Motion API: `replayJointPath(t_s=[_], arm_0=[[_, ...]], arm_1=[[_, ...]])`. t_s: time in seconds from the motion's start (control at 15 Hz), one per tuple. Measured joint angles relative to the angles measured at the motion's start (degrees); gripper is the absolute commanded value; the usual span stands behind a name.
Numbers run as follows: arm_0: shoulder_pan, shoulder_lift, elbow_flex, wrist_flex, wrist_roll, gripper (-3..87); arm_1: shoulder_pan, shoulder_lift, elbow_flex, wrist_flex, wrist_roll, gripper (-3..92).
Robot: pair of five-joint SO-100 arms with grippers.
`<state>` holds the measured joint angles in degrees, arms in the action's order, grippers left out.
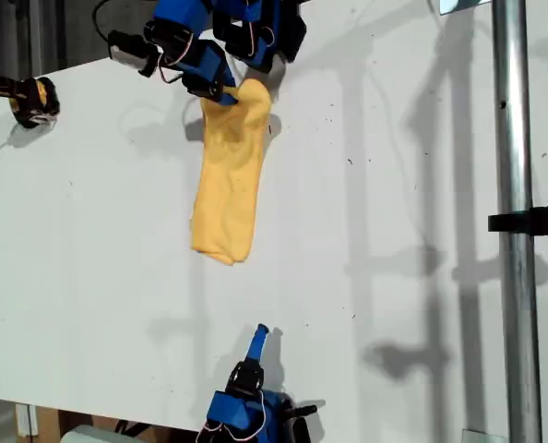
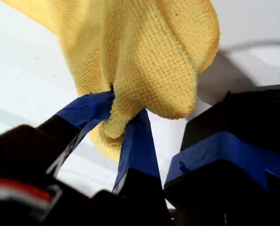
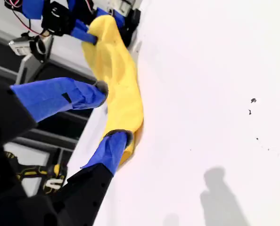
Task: Grasp corners of a towel and fold twice.
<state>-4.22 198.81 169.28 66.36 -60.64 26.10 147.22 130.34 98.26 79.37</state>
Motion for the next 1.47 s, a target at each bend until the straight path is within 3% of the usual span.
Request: replayJointPath(t_s=[0.2,0.47,0.8,1.47], arm_0=[[0.0,0.0,0.0,0.0,0.4,15.0],[0.0,0.0,0.0,0.0,0.7,14.9],[0.0,0.0,0.0,0.0,0.4,14.7],[0.0,0.0,0.0,0.0,-1.6,14.6]], arm_1=[[-3.8,-1.5,-1.2,-8.9,-1.0,0.1],[-4.7,-24.6,-16.1,-23.6,-8.8,0.1],[-4.4,-46.3,-33.2,-32.9,-15.1,0.1],[-3.0,-74.5,-46.2,-50.2,-17.0,0.0]])
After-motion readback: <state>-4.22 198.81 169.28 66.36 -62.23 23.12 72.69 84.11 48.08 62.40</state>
